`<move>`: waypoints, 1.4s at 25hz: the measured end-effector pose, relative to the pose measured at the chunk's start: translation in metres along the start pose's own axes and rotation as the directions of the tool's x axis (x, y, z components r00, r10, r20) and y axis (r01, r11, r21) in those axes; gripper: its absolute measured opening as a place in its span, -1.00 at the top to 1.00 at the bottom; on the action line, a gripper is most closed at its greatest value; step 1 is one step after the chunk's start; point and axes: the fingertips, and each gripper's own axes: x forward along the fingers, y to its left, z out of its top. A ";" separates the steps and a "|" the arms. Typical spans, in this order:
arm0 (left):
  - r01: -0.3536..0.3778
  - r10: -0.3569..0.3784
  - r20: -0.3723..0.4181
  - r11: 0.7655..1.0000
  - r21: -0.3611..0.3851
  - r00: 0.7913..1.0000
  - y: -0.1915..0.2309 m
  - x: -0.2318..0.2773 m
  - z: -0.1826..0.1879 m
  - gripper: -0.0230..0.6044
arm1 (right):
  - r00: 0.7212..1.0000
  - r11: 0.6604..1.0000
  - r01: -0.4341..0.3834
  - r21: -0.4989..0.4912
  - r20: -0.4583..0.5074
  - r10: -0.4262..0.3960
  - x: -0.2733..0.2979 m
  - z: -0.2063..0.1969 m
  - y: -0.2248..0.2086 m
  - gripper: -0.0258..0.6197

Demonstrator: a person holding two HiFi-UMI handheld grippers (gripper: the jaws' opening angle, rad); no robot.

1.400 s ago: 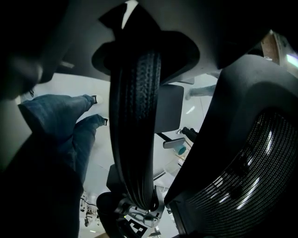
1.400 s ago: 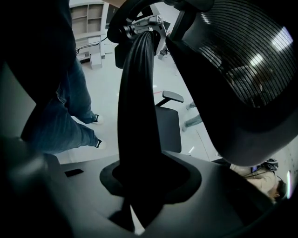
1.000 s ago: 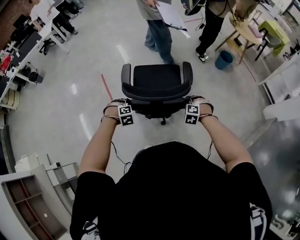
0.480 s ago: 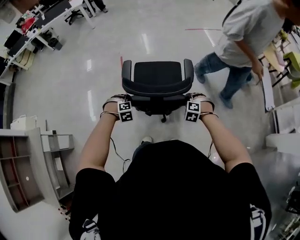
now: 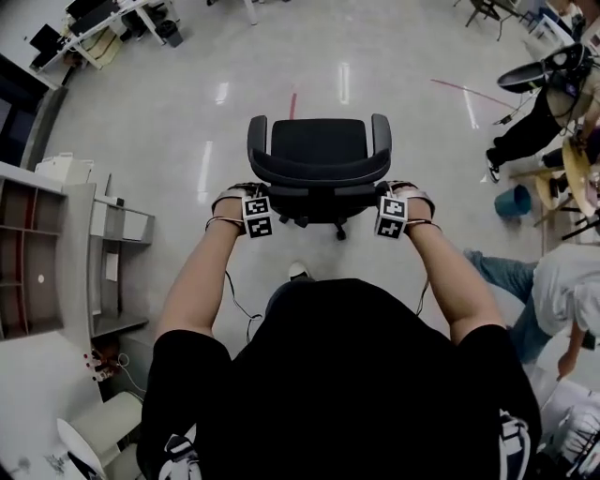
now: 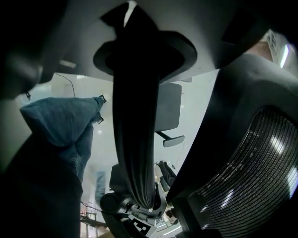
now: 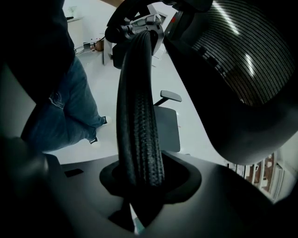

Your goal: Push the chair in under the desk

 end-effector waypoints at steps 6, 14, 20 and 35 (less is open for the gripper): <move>-0.011 0.007 -0.041 0.993 -0.116 0.999 -0.023 -0.012 -0.051 0.47 | 0.999 0.994 -0.008 -0.111 0.048 0.014 0.012 0.054 -0.013 0.56; -0.042 0.018 -0.092 0.962 -0.271 0.996 -0.054 -0.032 -0.142 0.48 | 0.993 0.967 -0.004 -0.256 0.114 0.034 0.032 0.158 -0.032 0.55; -0.066 0.020 -0.129 0.929 -0.364 0.991 -0.081 -0.048 -0.194 0.48 | 0.987 0.936 -0.006 -0.351 0.148 0.063 0.040 0.223 -0.034 0.55; -0.139 0.011 -0.218 0.801 -0.582 0.976 -0.180 -0.094 -0.339 0.50 | 0.962 0.811 0.018 -0.585 0.232 0.146 0.058 0.420 -0.007 0.55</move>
